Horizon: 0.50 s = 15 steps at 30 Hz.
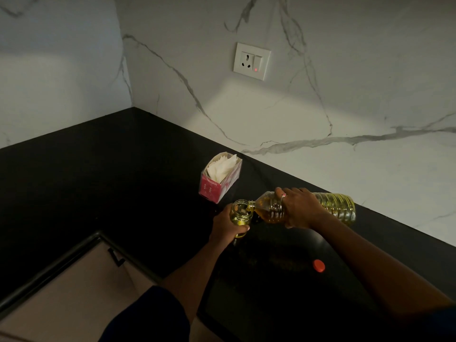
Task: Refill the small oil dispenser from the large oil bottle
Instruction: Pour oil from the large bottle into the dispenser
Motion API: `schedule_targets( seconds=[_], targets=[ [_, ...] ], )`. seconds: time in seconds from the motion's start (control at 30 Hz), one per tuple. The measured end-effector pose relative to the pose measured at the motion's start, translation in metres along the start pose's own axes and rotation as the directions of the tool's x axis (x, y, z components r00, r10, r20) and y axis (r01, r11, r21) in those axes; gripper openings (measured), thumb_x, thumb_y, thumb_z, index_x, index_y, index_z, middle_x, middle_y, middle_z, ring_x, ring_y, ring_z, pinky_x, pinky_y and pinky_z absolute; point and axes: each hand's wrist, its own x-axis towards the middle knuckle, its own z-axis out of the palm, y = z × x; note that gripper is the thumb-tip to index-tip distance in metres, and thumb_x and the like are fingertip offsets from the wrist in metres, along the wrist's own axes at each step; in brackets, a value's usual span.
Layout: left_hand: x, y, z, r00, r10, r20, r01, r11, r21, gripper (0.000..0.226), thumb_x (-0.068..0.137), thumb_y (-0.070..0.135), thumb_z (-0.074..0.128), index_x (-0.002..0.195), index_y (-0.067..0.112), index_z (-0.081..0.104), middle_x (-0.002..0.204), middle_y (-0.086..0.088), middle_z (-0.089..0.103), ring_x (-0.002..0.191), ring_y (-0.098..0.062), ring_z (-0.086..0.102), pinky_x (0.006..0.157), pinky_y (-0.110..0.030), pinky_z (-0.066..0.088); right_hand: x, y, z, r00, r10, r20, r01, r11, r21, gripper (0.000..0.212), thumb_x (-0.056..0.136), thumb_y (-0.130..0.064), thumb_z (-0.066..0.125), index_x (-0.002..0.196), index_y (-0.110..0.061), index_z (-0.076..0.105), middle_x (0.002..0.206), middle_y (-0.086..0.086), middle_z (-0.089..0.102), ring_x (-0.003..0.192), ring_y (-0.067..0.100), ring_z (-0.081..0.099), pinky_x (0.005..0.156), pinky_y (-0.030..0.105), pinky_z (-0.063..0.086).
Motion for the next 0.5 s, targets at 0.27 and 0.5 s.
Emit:
schedule_targets(
  seconds=[0.27, 0.5],
  targets=[
    [0.0005, -0.0003, -0.0006, 1.000, 0.008, 0.004, -0.008, 1.000, -0.010, 0.078, 0.066, 0.015, 0.080, 0.134, 0.018, 0.042, 0.130, -0.005, 0.053, 0.122, -0.020, 0.049, 0.101, -0.037, 0.045, -0.0005, -0.0001, -0.0013, 1.000, 0.000, 0.002, 0.000, 1.000, -0.007, 0.105, 0.060, -0.047, 0.079, 0.142, -0.017, 0.021, 0.138, 0.006, 0.044, 0.124, 0.024, 0.044, 0.106, 0.041, 0.031],
    [0.0019, -0.0009, 0.0002, 1.000, -0.008, 0.002, 0.008, 1.000, -0.002, 0.079, 0.066, 0.016, 0.080, 0.135, 0.018, 0.041, 0.132, -0.005, 0.051, 0.123, -0.021, 0.047, 0.100, -0.035, 0.045, -0.0011, -0.0007, -0.0029, 1.000, -0.005, -0.004, 0.005, 1.000, -0.010, 0.103, 0.061, -0.046, 0.079, 0.141, -0.016, 0.022, 0.136, 0.007, 0.046, 0.122, 0.024, 0.046, 0.105, 0.041, 0.033]
  ],
)
